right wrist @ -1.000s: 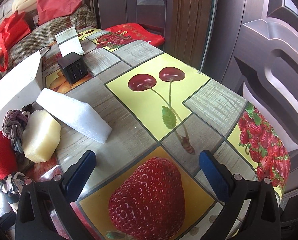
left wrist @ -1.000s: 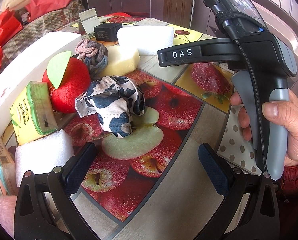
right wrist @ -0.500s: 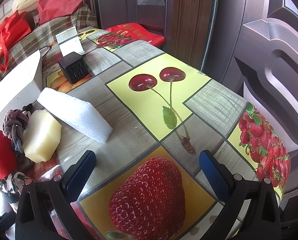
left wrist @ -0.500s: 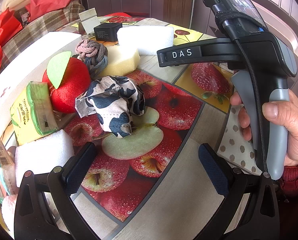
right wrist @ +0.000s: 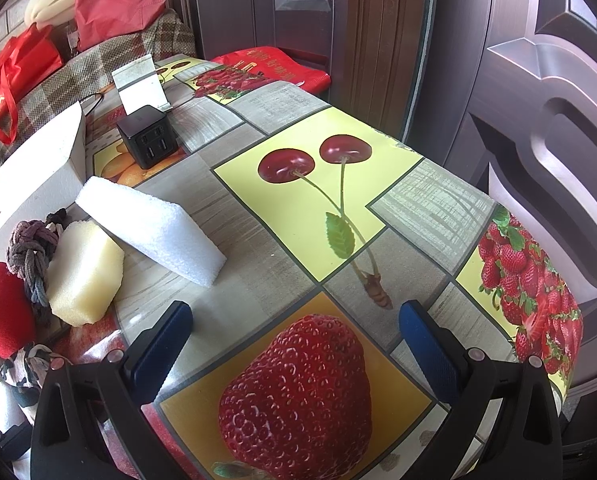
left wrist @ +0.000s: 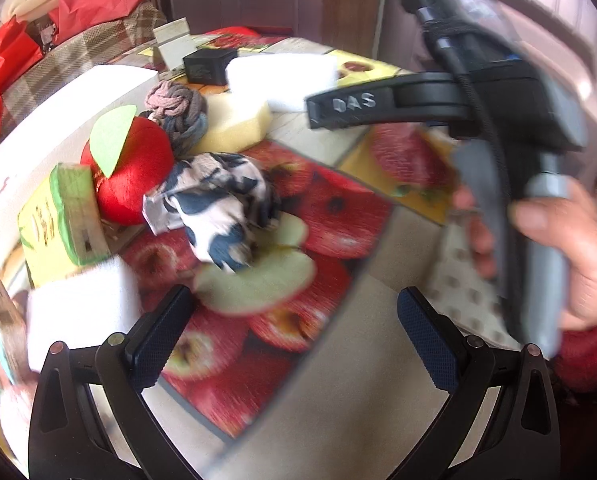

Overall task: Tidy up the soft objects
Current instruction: 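Grasp the white sock with the left gripper while the right gripper grasps the white foam block, then carry the sock and foam block into the white box and open both grippers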

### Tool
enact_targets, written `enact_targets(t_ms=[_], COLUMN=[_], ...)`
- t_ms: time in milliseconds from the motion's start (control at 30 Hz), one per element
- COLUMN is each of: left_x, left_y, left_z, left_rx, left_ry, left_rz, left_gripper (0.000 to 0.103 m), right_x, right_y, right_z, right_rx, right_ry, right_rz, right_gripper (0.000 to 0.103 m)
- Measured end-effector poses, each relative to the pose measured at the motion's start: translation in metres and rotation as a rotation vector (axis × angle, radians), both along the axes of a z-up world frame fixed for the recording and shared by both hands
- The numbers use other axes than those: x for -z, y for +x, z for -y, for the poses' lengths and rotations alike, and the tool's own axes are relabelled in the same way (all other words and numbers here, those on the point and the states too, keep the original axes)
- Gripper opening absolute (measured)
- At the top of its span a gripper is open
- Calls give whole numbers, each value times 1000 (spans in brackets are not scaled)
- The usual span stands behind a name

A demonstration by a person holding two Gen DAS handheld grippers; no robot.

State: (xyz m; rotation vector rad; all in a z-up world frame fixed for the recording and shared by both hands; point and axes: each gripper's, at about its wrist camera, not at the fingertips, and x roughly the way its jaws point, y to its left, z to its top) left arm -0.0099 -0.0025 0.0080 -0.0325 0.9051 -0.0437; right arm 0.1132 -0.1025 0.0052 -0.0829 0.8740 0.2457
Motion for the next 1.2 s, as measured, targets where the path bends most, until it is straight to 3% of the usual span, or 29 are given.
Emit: enact_targets(t_ms=[100,167,200,267,333,467,567,700,733,800,833,867,900,967,1000,1100,1200], left_x=[-30,-55,-64,-76,-73,-46,-30,-19,-15,-3,4,9,9,6,5,-3,-24], left_y=[-44,-85,-99,-131,-147,-162,-160,-152,-147,-137,-134,-132,-134,-137,-139,-149,-167], left_z=[-2,-17,-25,-47,-67,-100,-103,-87,-83,-80,-79,-79,-82,-82,-80,-75,-81], left_rx=[7,-28,-50,-116,-168,-225,-199,-142,-126,-107,-99,-91,-84,-81,-75,-89,-129], left_ry=[-43,-60,-51,21,78,53,34,67,79,95,98,88,55,54,49,78,70], left_rz=[140,244,280,327,279,144,84,55,37,-20,-45,-54,-44,-38,-30,16,158], left_gripper=[102,102,102,103,103,103,102,102,97,87,78,78,69,50,46,31,28], right_x=[-10,-22,-31,-45,-50,-44,-37,-36,-36,-32,-29,-25,-20,-14,-13,-16,-27], right_y=[-6,-11,-14,-18,-11,24,32,23,23,23,25,27,30,35,35,28,20], right_z=[15,25,23,8,-8,-27,-34,-46,-50,-60,-64,-69,-71,-70,-69,-57,-36], right_rx=[-84,-188,-271,-428,-495,-572,-625,-696,-707,-728,-734,-736,-737,-727,-725,-718,-686], right_ry=[190,335,341,243,141,157,151,99,86,43,21,-6,-22,-26,-29,-17,66], right_rz=[23,91,154,262,289,155,134,153,154,144,130,105,82,47,36,69,129], right_gripper=[103,103,103,103,103,103,102,100,99,90,78,63,56,30,21,19,19])
